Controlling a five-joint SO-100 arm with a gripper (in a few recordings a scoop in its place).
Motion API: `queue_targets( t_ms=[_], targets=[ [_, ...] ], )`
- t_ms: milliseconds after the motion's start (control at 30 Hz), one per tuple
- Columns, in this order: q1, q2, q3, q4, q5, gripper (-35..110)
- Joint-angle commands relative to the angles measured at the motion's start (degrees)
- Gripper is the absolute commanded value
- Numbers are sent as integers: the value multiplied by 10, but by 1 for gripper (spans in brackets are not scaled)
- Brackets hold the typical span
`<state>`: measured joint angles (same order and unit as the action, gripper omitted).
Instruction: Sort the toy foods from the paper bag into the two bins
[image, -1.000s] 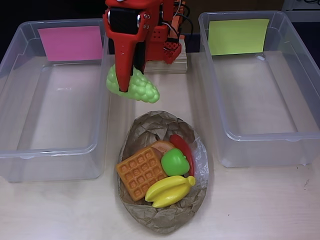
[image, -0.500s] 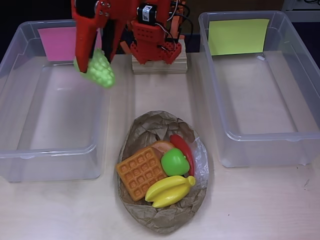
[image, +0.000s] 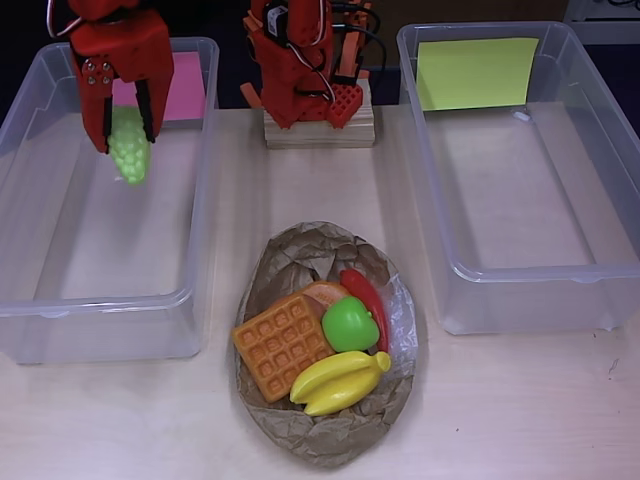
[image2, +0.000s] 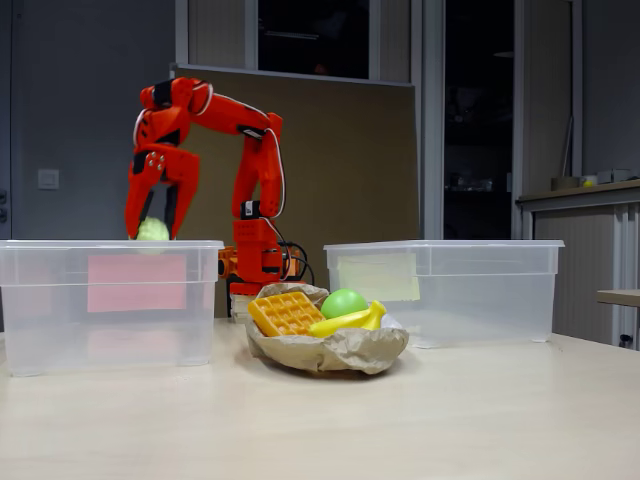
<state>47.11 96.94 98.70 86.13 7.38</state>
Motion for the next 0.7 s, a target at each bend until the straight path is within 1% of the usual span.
queue_targets(
  t_ms=[0, 300, 667],
  targets=[
    [35, -58, -24, -17, -18, 9],
    [74, -214, -69, -73, -54, 9],
    [90, -299, -91, -112, -94, 14]
  ],
)
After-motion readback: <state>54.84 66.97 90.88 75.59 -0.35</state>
